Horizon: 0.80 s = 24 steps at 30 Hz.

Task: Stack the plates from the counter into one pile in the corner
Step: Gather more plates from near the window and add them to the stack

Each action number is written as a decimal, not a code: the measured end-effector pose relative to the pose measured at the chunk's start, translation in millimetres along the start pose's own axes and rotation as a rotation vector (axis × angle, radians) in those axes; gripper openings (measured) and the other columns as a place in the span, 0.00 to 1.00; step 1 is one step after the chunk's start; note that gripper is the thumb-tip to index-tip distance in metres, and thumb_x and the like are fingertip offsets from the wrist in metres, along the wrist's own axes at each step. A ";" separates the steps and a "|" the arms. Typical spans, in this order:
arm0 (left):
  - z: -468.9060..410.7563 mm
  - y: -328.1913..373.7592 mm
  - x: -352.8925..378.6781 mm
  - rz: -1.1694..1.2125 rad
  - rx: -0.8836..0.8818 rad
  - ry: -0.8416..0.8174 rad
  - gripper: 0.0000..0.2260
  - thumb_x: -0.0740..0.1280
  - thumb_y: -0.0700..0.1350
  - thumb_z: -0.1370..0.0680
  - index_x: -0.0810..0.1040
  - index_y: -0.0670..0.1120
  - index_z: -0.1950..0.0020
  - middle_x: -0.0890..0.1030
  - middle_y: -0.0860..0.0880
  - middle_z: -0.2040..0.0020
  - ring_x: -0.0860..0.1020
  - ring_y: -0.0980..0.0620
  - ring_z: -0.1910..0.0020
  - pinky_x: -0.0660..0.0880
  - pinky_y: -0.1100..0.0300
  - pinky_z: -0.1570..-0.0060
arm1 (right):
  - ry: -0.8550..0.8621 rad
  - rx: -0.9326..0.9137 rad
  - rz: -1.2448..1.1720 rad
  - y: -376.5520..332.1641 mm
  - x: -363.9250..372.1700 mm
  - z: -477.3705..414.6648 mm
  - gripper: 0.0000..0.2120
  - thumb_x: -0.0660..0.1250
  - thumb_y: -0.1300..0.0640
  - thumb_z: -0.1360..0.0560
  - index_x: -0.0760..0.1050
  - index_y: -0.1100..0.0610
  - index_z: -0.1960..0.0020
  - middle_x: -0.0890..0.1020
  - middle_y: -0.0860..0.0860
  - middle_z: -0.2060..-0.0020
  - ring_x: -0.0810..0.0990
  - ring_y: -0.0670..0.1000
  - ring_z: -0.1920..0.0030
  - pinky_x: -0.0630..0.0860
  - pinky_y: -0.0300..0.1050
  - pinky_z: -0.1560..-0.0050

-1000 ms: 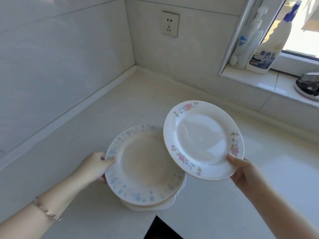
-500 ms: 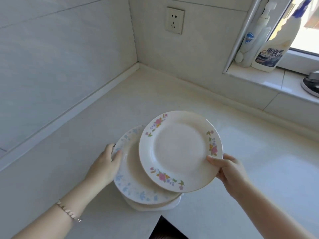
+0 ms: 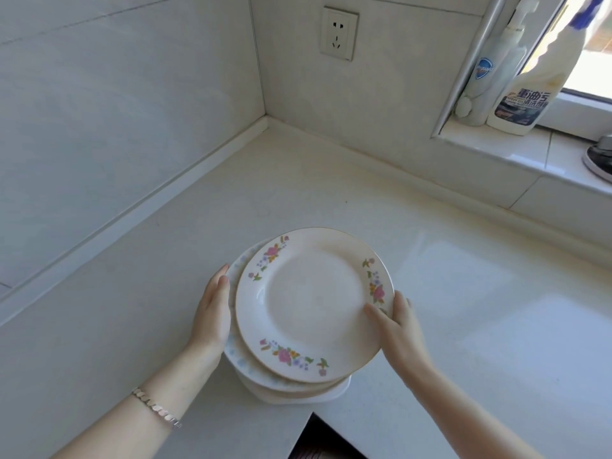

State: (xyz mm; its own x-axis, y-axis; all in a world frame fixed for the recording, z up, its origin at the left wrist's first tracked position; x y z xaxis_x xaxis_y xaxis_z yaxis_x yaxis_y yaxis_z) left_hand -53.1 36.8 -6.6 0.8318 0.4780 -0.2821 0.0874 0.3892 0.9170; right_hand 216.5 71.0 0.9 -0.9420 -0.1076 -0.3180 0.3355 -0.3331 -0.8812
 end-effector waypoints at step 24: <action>41.5 88.7 82.7 -0.828 0.573 -0.206 0.17 0.57 0.46 0.23 0.77 0.39 0.41 0.75 0.40 0.37 0.71 0.40 0.35 0.63 0.55 0.34 | -0.150 0.247 -0.243 31.2 -40.4 -4.8 0.16 0.54 0.48 0.20 0.74 0.55 0.42 0.79 0.54 0.45 0.77 0.52 0.42 0.71 0.50 0.36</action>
State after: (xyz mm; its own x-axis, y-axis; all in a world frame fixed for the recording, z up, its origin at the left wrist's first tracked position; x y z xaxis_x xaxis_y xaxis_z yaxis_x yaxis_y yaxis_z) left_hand 46.2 78.2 63.1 0.4646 0.0655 -0.8831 0.8802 0.0750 0.4686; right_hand 265.1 69.5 -15.4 -0.9911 -0.1276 -0.0385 0.1060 -0.5797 -0.8079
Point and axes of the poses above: each hand's wrist, its own z-axis away from the middle knuckle, its own x-axis out of the palm, y = z × x, the point moved 5 cm from there along -z, towards the middle knuckle
